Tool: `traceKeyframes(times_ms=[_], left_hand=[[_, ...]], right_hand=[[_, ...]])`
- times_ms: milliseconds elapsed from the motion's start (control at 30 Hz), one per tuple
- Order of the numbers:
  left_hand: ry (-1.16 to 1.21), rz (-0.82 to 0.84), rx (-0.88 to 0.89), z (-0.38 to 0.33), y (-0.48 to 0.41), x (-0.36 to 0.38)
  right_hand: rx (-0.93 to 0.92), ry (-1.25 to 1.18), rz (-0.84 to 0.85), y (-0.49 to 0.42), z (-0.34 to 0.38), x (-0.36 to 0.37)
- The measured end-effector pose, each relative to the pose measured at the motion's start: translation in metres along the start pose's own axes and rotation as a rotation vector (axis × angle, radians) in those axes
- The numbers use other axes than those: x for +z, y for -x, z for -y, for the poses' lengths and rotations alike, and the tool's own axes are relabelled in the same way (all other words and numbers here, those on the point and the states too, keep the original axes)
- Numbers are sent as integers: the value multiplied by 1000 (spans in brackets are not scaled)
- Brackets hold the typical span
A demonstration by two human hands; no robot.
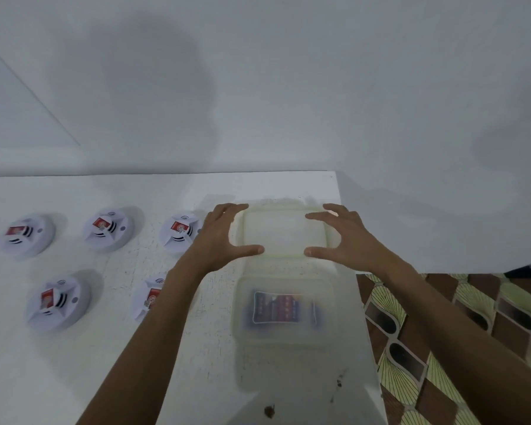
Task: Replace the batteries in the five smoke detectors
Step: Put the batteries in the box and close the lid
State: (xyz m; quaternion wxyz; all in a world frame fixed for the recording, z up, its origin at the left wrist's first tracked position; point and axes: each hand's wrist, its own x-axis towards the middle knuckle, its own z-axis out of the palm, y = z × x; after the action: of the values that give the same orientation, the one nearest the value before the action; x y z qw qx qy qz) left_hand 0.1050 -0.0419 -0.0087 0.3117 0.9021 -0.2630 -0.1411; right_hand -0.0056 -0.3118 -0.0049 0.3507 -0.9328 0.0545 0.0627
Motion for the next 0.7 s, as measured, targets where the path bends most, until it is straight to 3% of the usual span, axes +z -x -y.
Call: traceKeyframes(times_ms=[233,700], left_hand=[[101,-30,-27,-5,4,6],[225,-20,-41,-6,10,15]], right_hand=[[69,-194,-148,12,-2,19],[75,-174,-87,13,3,23]])
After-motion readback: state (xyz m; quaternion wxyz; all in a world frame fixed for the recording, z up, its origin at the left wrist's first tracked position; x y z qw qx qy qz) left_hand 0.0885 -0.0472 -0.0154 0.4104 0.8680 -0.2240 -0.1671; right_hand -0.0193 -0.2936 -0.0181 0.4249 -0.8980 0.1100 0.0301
